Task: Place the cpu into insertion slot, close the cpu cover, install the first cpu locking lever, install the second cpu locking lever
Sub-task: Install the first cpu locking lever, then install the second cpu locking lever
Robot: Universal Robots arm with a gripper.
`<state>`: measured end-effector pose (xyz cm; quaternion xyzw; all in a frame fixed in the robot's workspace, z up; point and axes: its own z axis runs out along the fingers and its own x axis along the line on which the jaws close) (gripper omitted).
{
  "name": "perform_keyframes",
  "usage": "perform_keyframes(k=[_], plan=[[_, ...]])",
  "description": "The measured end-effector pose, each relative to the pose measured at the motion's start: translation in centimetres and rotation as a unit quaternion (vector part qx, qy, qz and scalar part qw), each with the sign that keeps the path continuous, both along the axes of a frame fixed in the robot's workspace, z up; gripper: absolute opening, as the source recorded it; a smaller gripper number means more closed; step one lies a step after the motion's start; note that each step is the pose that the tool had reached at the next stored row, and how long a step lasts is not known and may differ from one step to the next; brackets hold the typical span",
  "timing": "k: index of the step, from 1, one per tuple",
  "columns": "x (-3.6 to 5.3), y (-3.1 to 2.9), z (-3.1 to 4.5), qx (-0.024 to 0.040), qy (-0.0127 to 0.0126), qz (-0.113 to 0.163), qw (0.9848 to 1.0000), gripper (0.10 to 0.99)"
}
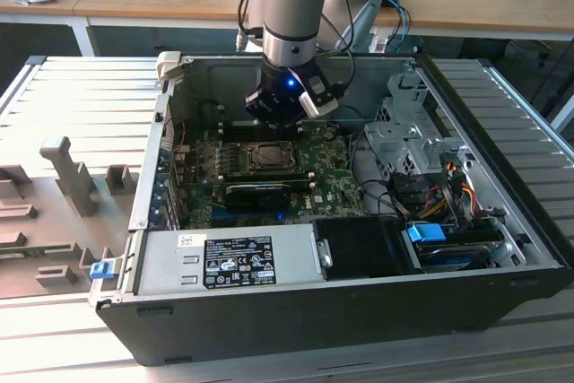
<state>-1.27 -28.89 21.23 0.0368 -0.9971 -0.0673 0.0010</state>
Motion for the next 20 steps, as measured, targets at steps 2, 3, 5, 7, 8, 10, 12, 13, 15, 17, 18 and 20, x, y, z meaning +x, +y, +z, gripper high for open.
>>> perform_keyframes(k=[2, 3, 5, 7, 8, 10, 12, 13, 15, 17, 18, 20], plan=[[0.0, 0.0, 0.74, -0.001, 0.0, 0.0, 1.0, 0.106], [0.0, -0.01, 0.95, -0.0017, 0.0, 0.0, 1.0, 0.106], [-0.01, -0.13, 0.95, -0.0018, 0.0, 0.0, 1.0, 0.106], [0.0, -0.34, 0.95, -0.0019, 0.0, 0.0, 1.0, 0.106], [0.0, -0.43, 0.95, -0.0018, 0.0, 0.0, 1.0, 0.106], [-0.01, -0.58, 0.95, -0.0018, 0.0, 0.0, 1.0, 0.106], [-0.01, -0.63, 0.94, -0.0018, 0.0, 0.0, 1.0, 0.106], [0.0, -0.65, 0.95, -0.0018, 0.0, 0.0, 1.0, 0.106], [-0.01, -0.68, 0.95, -0.0019, 0.0, 0.0, 1.0, 0.106], [0.0, -0.72, 0.95, -0.0018, 0.0, 0.0, 1.0, 0.106], [-0.01, -0.74, 0.95, -0.0019, 0.0, 0.0, 1.0, 0.106], [0.0, -0.98, 0.95, -0.0018, 0.0, 0.0, 1.0, 0.106]])
